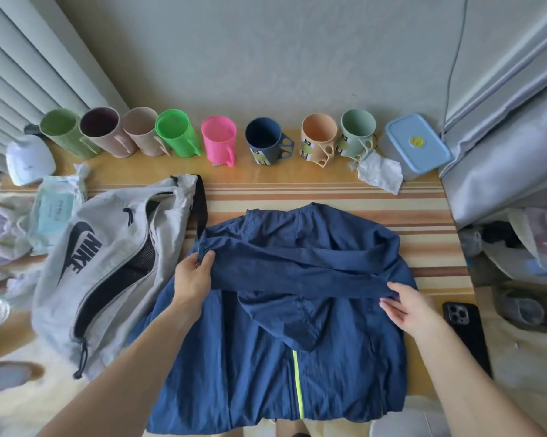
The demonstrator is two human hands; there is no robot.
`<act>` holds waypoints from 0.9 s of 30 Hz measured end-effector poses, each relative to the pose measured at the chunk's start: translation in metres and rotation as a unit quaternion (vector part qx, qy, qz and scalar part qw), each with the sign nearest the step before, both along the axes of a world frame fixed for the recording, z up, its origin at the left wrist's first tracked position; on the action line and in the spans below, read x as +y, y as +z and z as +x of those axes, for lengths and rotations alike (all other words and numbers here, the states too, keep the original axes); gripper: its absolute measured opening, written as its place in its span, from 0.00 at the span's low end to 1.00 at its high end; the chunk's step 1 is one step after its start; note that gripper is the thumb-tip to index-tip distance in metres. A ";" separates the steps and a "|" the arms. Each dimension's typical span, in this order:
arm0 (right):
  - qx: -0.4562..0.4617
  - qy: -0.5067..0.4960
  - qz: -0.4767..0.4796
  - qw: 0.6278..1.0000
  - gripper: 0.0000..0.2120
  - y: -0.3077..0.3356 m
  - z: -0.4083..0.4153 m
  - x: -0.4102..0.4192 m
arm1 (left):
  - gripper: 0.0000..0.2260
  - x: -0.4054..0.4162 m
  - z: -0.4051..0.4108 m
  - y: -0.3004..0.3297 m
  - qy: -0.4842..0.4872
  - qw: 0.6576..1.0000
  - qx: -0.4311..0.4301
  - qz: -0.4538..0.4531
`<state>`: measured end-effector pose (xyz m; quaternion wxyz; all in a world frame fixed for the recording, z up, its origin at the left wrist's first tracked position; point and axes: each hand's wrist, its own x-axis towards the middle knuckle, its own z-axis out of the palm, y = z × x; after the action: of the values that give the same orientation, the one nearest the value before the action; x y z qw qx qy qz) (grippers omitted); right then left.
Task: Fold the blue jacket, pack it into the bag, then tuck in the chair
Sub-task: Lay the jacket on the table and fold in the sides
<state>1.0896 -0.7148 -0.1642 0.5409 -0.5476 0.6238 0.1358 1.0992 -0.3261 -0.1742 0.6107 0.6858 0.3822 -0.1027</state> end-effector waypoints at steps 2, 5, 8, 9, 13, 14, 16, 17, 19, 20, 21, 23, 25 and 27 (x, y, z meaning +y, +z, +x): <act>0.073 0.197 -0.251 0.945 0.28 0.003 -0.006 -0.001 | 0.20 -0.004 0.000 -0.002 -0.035 0.998 0.022 0.036; -0.055 0.482 -0.448 0.751 0.31 0.009 0.008 0.005 | 0.20 -0.010 0.000 -0.002 -0.062 0.995 0.027 0.070; -0.063 0.684 -0.429 0.587 0.29 -0.013 0.032 -0.005 | 0.20 -0.008 -0.003 -0.004 -0.070 0.993 0.016 0.097; -0.057 0.697 -0.430 0.571 0.21 -0.016 0.041 -0.008 | 0.22 -0.006 -0.004 -0.005 -0.070 0.992 0.008 0.102; -0.064 0.664 -0.405 0.625 0.13 -0.002 0.073 -0.026 | 0.23 -0.002 0.000 -0.005 -0.058 0.992 -0.014 0.107; -0.054 0.658 -0.399 0.636 0.14 0.001 0.083 -0.033 | 0.22 -0.004 0.002 -0.005 -0.066 0.992 -0.012 0.107; -0.039 0.623 -0.402 0.669 0.14 0.007 0.102 -0.041 | 0.21 -0.011 0.007 -0.003 -0.095 0.987 -0.004 0.129; -0.041 0.598 -0.416 0.684 0.13 0.012 0.109 -0.039 | 0.19 -0.015 0.009 -0.004 -0.111 0.983 0.004 0.145; -0.072 0.540 -0.459 0.702 0.15 0.020 0.111 -0.018 | 0.14 -0.020 0.010 -0.004 -0.126 0.977 0.029 0.172; -0.112 0.517 -0.479 0.700 0.15 0.023 0.106 -0.001 | 0.13 -0.022 0.008 -0.002 -0.123 0.975 0.036 0.181; -0.170 0.508 -0.492 0.686 0.13 0.024 0.096 0.019 | 0.15 -0.021 0.005 -0.001 -0.117 0.975 0.031 0.189; -0.271 0.560 -0.470 0.626 0.10 0.015 0.064 0.065 | 0.19 -0.014 -0.006 0.007 -0.110 0.968 0.006 0.225; -0.246 0.676 -0.411 0.560 0.15 -0.011 0.032 0.100 | 0.20 0.000 -0.027 0.014 -0.128 0.943 -0.011 0.306; -0.171 0.737 -0.384 0.530 0.21 -0.029 0.014 0.122 | 0.22 0.022 -0.053 0.020 -0.155 0.899 -0.015 0.410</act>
<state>1.1032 -0.5928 -0.1932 0.0830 -0.9805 -0.1134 0.1374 1.0461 -0.3039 -0.1538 0.2571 0.9277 0.2699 -0.0201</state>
